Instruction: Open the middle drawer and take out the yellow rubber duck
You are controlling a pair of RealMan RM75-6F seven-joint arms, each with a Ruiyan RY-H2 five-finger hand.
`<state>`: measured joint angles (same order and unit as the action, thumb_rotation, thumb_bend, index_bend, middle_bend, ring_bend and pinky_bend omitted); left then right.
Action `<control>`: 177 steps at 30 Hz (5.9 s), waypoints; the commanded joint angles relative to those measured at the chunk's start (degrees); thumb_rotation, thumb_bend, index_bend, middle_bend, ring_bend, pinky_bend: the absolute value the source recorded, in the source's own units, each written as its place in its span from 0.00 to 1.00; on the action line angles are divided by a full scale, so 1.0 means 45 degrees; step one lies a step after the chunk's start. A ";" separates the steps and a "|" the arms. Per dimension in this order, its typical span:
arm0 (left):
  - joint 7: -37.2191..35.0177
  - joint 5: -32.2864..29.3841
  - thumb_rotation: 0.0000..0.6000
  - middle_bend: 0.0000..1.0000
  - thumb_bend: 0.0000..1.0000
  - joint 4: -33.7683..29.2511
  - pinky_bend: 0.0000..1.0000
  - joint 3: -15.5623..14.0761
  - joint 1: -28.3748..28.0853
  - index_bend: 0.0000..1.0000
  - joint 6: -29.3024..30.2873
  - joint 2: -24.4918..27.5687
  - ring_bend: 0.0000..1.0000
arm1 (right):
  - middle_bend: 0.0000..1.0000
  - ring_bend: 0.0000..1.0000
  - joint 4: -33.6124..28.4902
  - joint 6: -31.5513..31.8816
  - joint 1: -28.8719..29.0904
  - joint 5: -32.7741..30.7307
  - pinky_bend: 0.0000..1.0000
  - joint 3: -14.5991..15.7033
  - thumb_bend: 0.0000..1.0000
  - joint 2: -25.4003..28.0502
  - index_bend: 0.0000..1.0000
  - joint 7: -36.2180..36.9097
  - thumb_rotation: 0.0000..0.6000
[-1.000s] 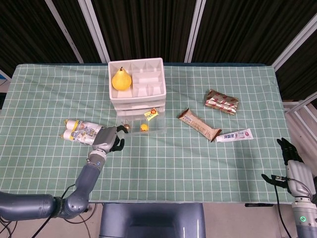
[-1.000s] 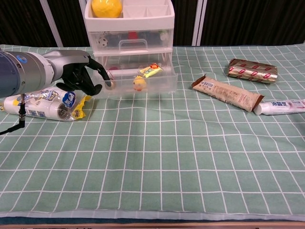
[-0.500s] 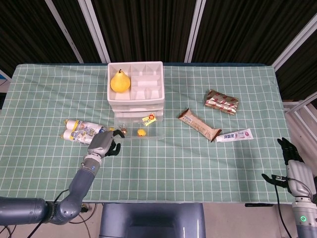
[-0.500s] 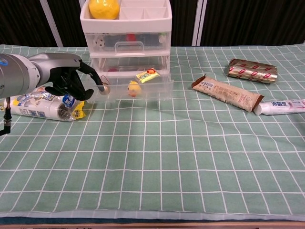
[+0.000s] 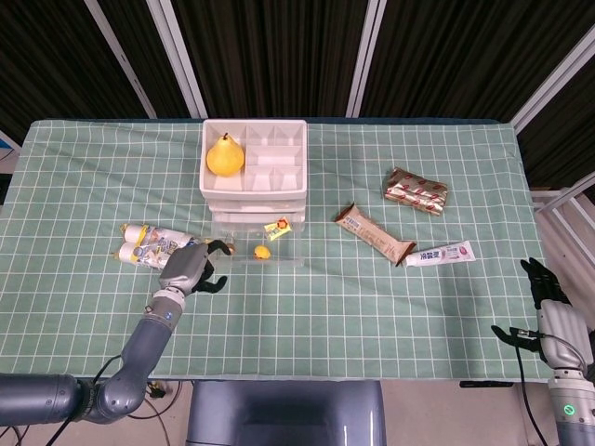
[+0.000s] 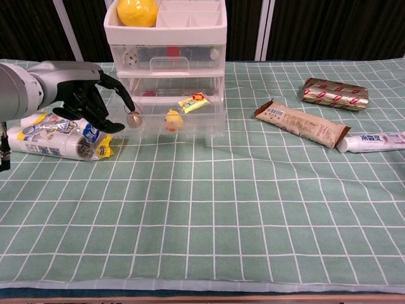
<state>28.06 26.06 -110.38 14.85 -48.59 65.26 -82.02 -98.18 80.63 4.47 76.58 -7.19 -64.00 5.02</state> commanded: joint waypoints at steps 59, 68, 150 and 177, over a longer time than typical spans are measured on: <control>-0.8083 1.7736 1.00 1.00 0.13 1.0446 1.00 -0.4154 -0.6050 0.41 -0.6386 0.0275 1.00 | 0.00 0.00 0.0051 -0.0173 0.0051 -0.0339 0.22 -0.0089 0.05 -0.0050 0.00 -0.0139 1.00; -0.9693 1.8506 1.00 1.00 0.13 1.2248 1.00 -0.4999 -0.6281 0.41 -0.4974 -0.0652 1.00 | 0.00 0.00 0.0055 -0.0184 0.0043 -0.0415 0.22 -0.0117 0.05 -0.0047 0.00 -0.0111 1.00; -0.7061 1.7273 1.00 1.00 0.39 0.4935 1.00 -0.4579 -0.5483 0.57 -0.2792 0.3620 1.00 | 0.00 0.00 0.0008 -0.0173 0.0001 -0.0383 0.22 -0.0092 0.06 -0.0082 0.00 -0.0041 1.00; -0.3905 1.6618 1.00 1.00 0.38 0.5270 1.00 -0.6081 -0.2241 0.57 -0.4565 0.1538 1.00 | 0.00 0.00 -0.0060 -0.0158 -0.0021 -0.0421 0.22 -0.0134 0.06 -0.0074 0.00 0.0078 1.00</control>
<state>10.02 101.48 -87.93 -12.57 -59.41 45.53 -73.88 -98.45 79.91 4.37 74.69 -7.79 -64.33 5.38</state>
